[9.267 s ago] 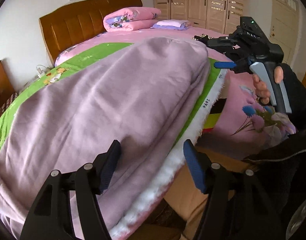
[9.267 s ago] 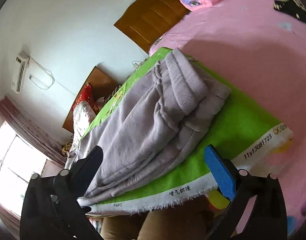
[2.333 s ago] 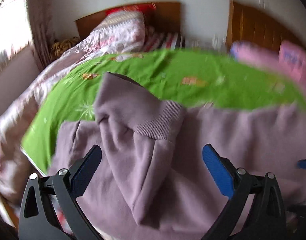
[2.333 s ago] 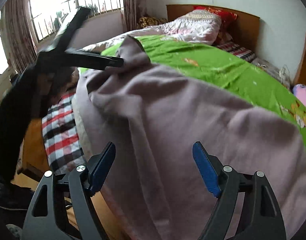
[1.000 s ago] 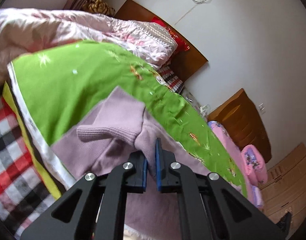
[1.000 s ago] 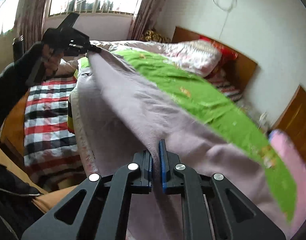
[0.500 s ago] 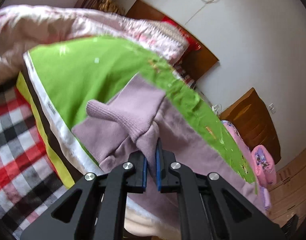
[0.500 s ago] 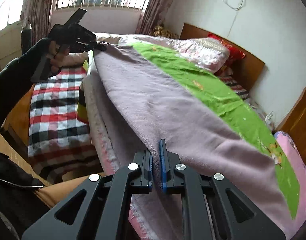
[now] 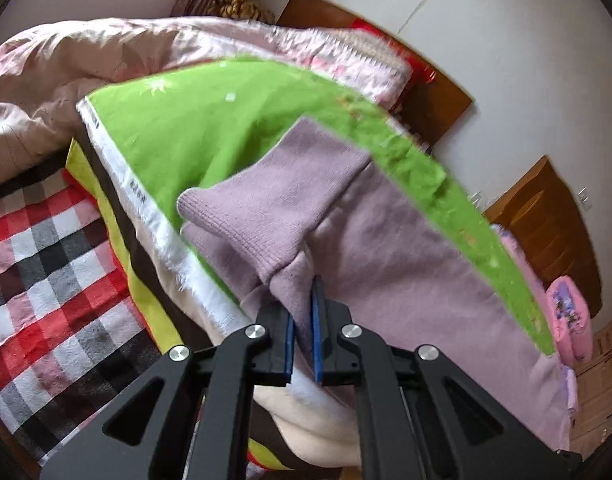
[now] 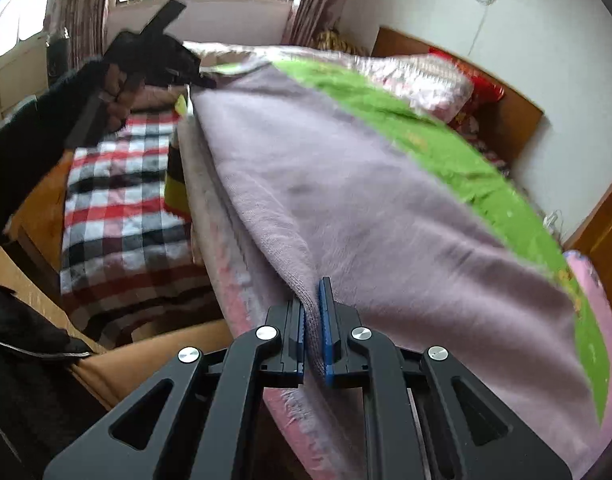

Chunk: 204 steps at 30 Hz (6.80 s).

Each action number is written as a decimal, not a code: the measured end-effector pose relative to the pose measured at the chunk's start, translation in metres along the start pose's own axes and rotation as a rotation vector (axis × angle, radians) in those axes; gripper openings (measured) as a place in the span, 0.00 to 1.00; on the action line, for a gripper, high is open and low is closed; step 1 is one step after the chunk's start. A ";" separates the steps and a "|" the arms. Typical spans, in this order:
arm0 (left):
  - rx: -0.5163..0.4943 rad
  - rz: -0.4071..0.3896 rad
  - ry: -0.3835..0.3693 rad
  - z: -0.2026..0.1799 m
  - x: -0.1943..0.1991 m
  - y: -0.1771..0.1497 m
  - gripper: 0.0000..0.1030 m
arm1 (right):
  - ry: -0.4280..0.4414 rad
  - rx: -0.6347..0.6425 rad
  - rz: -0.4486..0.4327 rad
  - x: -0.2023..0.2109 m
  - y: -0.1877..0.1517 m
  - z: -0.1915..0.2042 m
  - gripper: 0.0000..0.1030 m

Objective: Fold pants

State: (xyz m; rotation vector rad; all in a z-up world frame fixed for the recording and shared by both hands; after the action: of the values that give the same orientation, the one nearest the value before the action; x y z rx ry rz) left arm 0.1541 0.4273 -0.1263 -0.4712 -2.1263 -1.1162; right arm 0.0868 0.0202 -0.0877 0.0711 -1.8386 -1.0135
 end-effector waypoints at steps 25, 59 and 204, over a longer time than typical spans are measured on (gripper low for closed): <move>-0.986 0.138 -0.262 -0.391 0.005 -0.177 0.93 | -0.072 -0.592 -0.076 0.115 -0.115 -0.145 0.83; -1.148 0.340 -0.291 -0.541 -0.117 -0.239 0.99 | -0.269 -0.782 0.117 0.146 -0.236 -0.234 0.89; 0.215 -0.106 -0.466 -0.030 0.025 0.055 0.18 | 0.137 -0.149 0.145 -0.101 0.119 -0.022 0.70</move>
State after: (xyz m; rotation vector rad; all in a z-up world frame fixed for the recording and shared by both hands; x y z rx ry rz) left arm 0.1808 0.4343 -0.0642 -0.5629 -2.6697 -0.8790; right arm 0.1991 0.1303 -0.0785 -0.0801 -1.6156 -1.0152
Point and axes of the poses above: each gripper's, at about its wrist camera, not at the fingertips, and x roughly against the way its jaws point, z to its left, y to its top, the point moved 8 cm from there along -x, roughly the way its jaws point, and after that the axes turned 4 degrees about -x, right-handed, at the moved point
